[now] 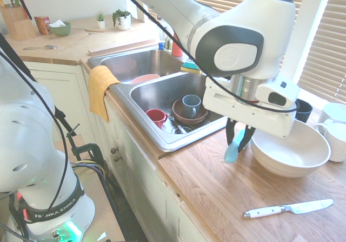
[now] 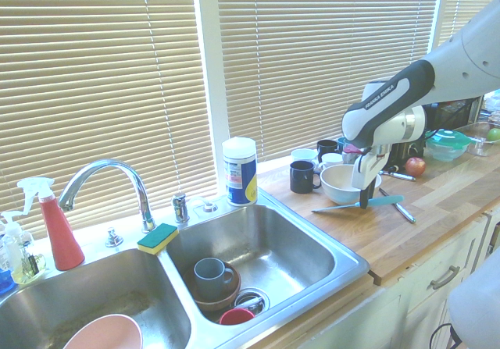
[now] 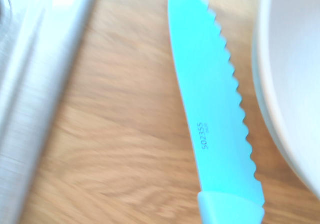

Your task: Put the knife into the sink

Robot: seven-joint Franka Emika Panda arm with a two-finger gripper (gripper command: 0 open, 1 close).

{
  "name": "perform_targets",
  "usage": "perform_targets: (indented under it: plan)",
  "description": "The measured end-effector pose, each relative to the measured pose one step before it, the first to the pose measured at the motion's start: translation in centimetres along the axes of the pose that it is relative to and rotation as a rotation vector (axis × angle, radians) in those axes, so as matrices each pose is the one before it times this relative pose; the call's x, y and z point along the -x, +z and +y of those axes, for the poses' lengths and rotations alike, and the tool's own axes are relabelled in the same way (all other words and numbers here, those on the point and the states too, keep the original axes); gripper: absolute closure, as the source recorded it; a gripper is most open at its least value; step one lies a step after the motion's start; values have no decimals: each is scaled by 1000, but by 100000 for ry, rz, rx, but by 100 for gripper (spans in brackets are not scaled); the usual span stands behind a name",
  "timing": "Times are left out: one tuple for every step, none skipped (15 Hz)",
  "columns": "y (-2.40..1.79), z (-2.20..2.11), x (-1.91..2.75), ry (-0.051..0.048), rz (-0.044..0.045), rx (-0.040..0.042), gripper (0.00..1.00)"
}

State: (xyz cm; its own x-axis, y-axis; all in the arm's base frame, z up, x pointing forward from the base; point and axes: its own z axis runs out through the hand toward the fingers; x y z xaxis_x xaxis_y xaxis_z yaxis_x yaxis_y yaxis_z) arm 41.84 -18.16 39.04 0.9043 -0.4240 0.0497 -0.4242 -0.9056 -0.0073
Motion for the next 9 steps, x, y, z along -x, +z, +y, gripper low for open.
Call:
perform_targets:
  plan:
    - [-563, -449, 65, 294, 975, -150, 100]
    - [-496, -409, 39, 391, 774, -56, 100]
    - [-473, -358, 32, 541, 539, -46, 100]
    - [-565, -298, -13, 614, 673, -73, 100]
    - [-628, -274, -23, 435, 787, -148, 100]
    - [-641, -303, 50, 582, 717, -197, 100]
    - [-745, -431, 51, 821, 1013, -205, 100]
    - [-690, -412, 26, 745, 754, -183, 100]
    - [-626, -493, 12, 786, 761, -144, 100]
